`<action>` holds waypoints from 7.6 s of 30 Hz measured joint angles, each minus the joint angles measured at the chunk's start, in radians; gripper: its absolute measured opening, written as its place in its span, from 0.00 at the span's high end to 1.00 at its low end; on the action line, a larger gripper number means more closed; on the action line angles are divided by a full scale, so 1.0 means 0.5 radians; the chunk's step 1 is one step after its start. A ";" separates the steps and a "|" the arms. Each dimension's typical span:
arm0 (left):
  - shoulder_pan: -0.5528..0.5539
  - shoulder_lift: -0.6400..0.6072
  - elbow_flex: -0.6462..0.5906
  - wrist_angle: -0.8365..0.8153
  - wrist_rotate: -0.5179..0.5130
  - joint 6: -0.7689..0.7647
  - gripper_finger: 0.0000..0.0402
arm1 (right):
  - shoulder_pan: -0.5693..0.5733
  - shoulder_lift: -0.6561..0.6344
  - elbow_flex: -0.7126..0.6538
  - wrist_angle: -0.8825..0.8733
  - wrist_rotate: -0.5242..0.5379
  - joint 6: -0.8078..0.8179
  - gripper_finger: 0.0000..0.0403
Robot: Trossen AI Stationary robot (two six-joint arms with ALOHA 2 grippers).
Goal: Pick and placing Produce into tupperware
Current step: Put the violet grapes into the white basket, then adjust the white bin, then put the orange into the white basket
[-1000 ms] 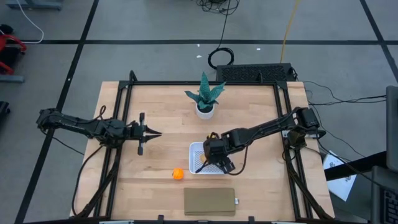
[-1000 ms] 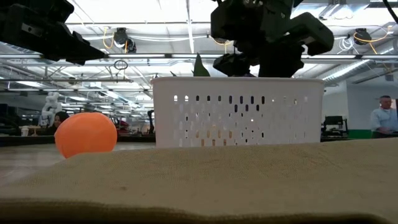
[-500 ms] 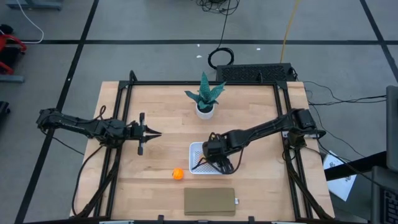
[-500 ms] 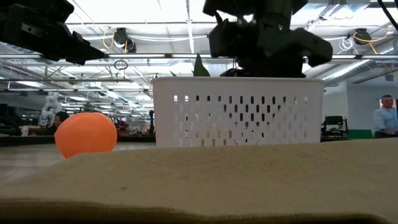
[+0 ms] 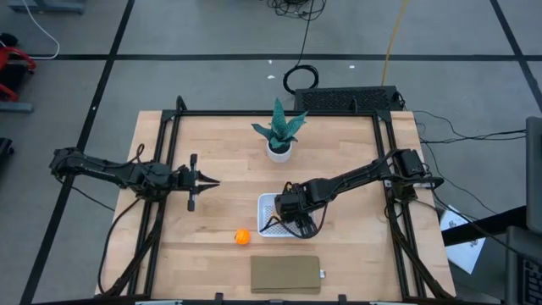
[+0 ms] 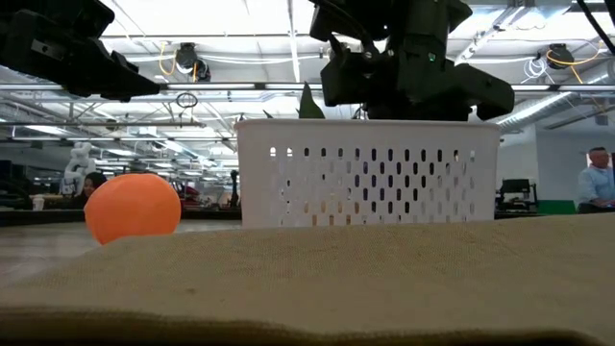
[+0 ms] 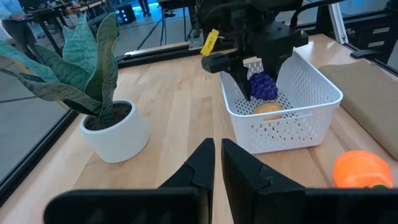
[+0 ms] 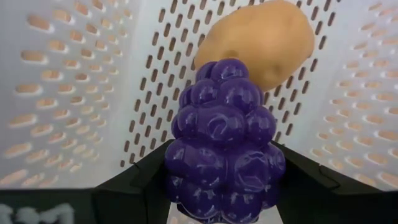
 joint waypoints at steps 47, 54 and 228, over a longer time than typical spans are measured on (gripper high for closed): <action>-0.001 0.001 0.000 -0.001 -0.002 0.000 0.92 | -0.052 0.000 0.002 0.003 -0.246 0.020 0.48; 0.000 0.000 0.000 -0.002 -0.002 0.000 0.92 | -0.052 0.000 0.002 0.084 -0.246 0.021 0.48; 0.000 0.000 0.000 -0.122 -0.002 -0.002 0.92 | -0.423 -0.063 0.027 0.651 0.169 -0.115 1.00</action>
